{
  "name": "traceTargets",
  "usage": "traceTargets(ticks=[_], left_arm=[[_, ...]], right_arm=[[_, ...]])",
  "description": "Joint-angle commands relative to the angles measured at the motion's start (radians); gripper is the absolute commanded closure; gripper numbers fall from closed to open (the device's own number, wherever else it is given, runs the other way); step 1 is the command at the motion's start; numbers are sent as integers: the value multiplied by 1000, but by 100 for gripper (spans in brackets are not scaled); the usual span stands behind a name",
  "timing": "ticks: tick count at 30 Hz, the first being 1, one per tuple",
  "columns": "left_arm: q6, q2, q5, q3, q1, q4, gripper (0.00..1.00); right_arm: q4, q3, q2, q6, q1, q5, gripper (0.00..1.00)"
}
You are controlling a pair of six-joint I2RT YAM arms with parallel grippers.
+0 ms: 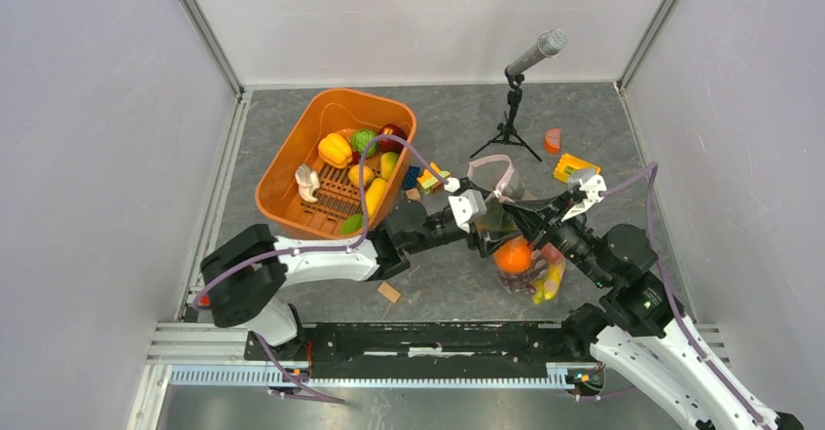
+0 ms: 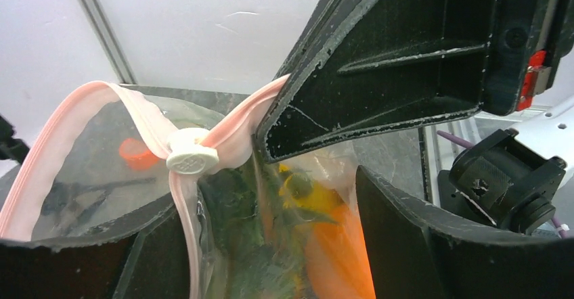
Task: Place the food in the zip-top bag and seal the zipper
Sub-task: Adjust the fake fruit in the zipper food storage bag.
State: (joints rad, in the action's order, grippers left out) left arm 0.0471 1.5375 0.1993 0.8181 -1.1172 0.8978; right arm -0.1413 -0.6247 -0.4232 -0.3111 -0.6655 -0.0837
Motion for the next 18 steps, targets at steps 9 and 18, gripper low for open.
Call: traceTargets(ticks=[9, 18], left_arm=[[-212, 154, 251, 55, -36, 90, 68], [-196, 125, 422, 79, -67, -113, 75]], right_arm=[[-1, -30, 111, -6, -5, 169, 100], [-60, -46, 113, 21, -5, 308, 100]])
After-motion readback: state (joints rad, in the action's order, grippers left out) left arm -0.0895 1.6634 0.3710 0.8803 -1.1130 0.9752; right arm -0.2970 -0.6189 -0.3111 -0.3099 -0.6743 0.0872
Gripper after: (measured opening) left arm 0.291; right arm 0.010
